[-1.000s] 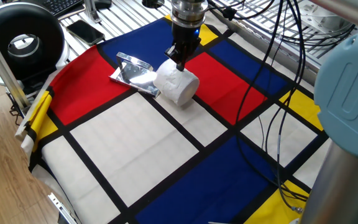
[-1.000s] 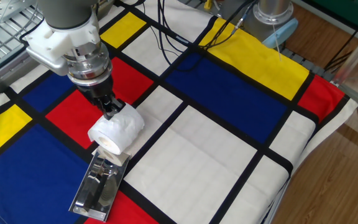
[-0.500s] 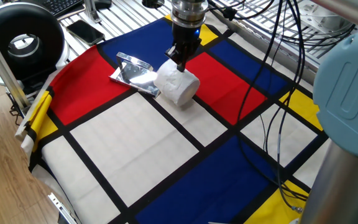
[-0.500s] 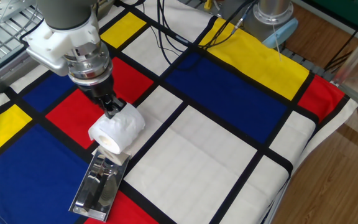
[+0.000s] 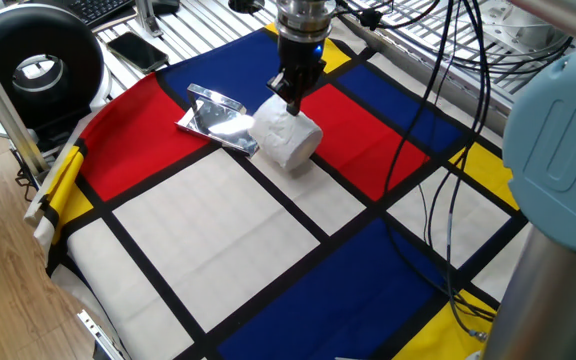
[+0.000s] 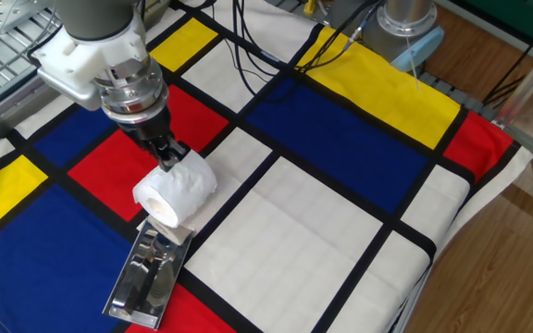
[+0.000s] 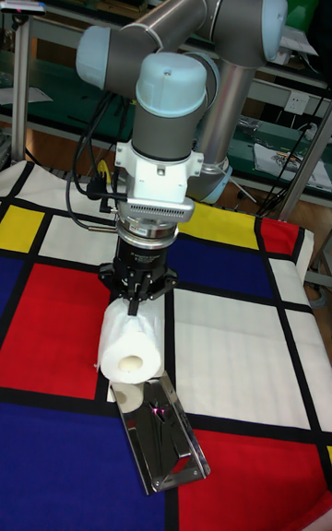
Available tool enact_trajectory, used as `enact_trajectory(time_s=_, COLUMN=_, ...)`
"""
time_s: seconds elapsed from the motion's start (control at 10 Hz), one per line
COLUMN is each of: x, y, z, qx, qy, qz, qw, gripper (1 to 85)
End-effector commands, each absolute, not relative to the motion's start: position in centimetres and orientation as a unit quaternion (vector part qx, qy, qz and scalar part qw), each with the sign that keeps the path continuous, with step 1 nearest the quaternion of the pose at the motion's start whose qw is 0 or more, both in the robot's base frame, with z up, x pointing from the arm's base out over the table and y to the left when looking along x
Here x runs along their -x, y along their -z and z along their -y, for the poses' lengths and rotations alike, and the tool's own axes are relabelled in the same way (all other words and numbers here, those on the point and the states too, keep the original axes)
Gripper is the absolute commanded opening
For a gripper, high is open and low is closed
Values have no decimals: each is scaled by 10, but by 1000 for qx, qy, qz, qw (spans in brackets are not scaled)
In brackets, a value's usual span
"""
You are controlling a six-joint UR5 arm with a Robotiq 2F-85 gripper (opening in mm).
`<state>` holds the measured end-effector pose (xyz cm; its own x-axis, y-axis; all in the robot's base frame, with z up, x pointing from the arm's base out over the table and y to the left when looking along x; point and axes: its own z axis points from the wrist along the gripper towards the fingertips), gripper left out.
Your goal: Take the roll of paper down from the shelf
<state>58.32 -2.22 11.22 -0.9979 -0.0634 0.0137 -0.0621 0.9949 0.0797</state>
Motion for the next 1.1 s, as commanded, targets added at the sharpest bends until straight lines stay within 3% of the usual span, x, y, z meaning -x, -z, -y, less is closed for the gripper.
enact_trajectory(time_s=0.0, x=-583, y=-124, z=16, qx=-29, qy=50, qz=998, qw=11, gripper=13)
enact_trajectory(time_s=0.2, x=-581, y=-125, z=16, qx=-26, qy=52, qz=998, qw=15, gripper=13)
enact_trajectory(time_s=0.3, x=-583, y=-125, z=8, qx=-37, qy=69, qz=997, qw=13, gripper=147)
enact_trajectory(time_s=0.4, x=-583, y=-126, z=-3, qx=-60, qy=98, qz=993, qw=7, gripper=570)
enact_trajectory(time_s=0.5, x=-583, y=-128, z=-7, qx=-72, qy=111, qz=991, qw=5, gripper=740)
enact_trajectory(time_s=0.6, x=-583, y=-128, z=-7, qx=-76, qy=109, qz=991, qw=5, gripper=743)
enact_trajectory(time_s=0.8, x=-585, y=-127, z=-4, qx=-89, qy=104, qz=991, qw=2, gripper=850)
enact_trajectory(time_s=1.0, x=-588, y=-125, z=2, qx=-95, qy=92, qz=991, qw=-2, gripper=850)
